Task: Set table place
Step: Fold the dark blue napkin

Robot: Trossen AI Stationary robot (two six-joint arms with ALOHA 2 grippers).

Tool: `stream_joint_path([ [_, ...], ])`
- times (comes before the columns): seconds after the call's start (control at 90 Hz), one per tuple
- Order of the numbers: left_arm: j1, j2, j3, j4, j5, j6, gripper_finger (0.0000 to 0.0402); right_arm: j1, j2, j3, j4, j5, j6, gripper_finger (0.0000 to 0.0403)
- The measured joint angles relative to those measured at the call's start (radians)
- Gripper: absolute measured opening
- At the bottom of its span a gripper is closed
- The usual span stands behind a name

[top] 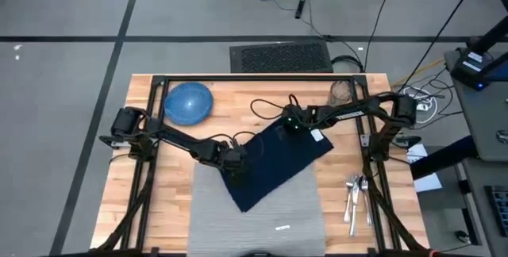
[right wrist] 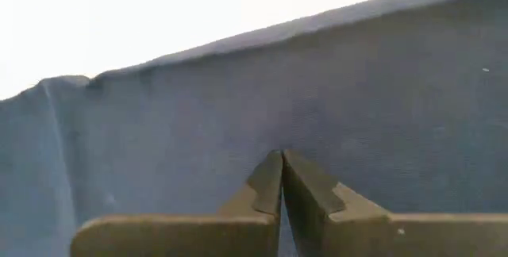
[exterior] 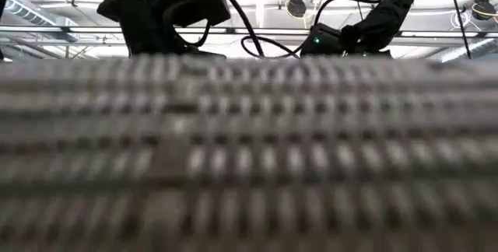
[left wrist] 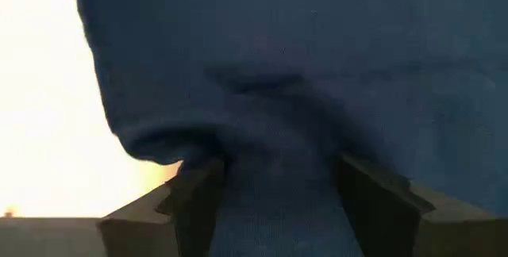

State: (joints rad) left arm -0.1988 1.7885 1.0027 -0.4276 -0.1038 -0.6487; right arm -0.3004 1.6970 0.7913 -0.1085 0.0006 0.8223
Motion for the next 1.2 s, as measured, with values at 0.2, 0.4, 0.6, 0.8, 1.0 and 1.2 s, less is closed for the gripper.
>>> stream_joint_path([
  [0.2, 0.013, -0.001, 0.004, 0.024, 0.017, 0.100, 0.0221, -0.054, 0.014, -0.001, 0.170, -0.093, -0.004, 0.0000],
  [0.4, 0.054, -0.093, 0.013, -0.003, -0.092, 0.178, 0.0221, -0.004, -0.034, 0.000, 0.198, -0.128, 0.025, 0.0000],
  [0.6, 0.085, -0.135, 0.012, -0.096, -0.178, 0.220, 0.0221, 0.126, -0.052, 0.000, -0.025, -0.010, 0.059, 0.0000],
  [0.8, 0.121, -0.135, -0.031, -0.132, -0.144, 0.234, 0.0221, 0.201, -0.052, -0.001, -0.082, 0.080, 0.132, 0.0000],
  [1.0, 0.099, -0.135, -0.114, -0.205, -0.003, 0.106, 0.0221, 0.177, -0.048, -0.001, -0.085, 0.081, 0.129, 0.0000],
  [1.2, 0.006, -0.145, -0.139, -0.195, 0.011, -0.005, 0.0221, 0.126, -0.048, -0.001, -0.083, 0.078, 0.098, 0.0000],
])
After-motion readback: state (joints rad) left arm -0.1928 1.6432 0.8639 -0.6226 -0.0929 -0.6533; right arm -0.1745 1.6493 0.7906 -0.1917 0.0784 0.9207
